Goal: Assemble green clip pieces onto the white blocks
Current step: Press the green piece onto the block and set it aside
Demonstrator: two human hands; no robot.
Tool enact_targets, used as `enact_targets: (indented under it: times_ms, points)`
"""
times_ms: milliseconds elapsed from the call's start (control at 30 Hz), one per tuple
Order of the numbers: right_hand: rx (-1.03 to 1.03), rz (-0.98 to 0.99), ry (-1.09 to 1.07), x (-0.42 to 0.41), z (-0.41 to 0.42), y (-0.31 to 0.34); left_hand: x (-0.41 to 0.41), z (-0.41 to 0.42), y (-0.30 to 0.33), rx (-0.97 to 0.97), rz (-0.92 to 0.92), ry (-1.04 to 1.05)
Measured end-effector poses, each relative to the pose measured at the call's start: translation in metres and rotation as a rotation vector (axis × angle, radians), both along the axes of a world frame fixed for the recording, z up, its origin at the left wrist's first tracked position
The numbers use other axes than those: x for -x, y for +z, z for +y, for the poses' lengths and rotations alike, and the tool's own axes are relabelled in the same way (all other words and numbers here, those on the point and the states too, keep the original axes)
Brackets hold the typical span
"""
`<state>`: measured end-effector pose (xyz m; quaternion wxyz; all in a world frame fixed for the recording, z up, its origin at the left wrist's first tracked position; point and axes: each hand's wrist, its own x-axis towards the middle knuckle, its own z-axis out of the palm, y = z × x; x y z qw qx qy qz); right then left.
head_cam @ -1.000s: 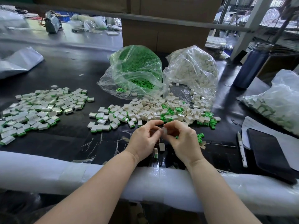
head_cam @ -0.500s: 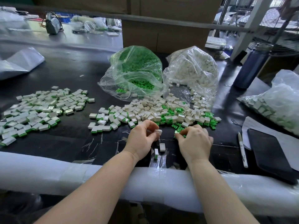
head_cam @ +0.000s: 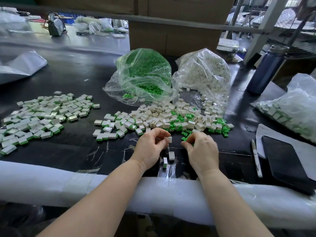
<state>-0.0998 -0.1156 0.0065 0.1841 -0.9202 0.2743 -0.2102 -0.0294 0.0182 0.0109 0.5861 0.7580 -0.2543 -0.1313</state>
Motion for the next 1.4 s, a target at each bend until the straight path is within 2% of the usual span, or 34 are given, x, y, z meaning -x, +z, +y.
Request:
enact_targets:
  times_ms: [133, 333, 400, 533, 700, 1067, 1267, 1400]
  points:
    - [-0.344, -0.313, 0.203, 0.0014, 0.0032, 0.0033, -0.0010, -0.0002, -0.0006, 0.024, 0.020, -0.016]
    - [-0.853, -0.442, 0.254, 0.0015, 0.0033, 0.0063, -0.0015, -0.0005, -0.0012, 0.024, 0.023, -0.048]
    - [-0.959, -0.479, 0.263, 0.0018, 0.0043, 0.0072, -0.0013, -0.0005, -0.0010, 0.033, 0.028, -0.060]
    - [-0.910, -0.448, 0.300, 0.0026, 0.0037, 0.0084, -0.0007, -0.0001, -0.0010, 0.036, 0.029, -0.092]
    - [-0.976, -0.451, 0.291, 0.0038, 0.0035, 0.0079, -0.0006, -0.0001, -0.0008, 0.033, 0.033, -0.102]
    - [-0.961, -0.419, 0.278, 0.0036, 0.0065, 0.0088, -0.0010, 0.0006, -0.0008, 0.080, 0.073, -0.107]
    - [-0.882, -0.375, 0.295, 0.0037, 0.0079, 0.0098, -0.0002, 0.0009, 0.0009, 0.089, 0.087, -0.107]
    - [-0.929, -0.372, 0.325, 0.0053, 0.0066, 0.0098, 0.0004, 0.0019, 0.0016, 0.106, 0.094, -0.086]
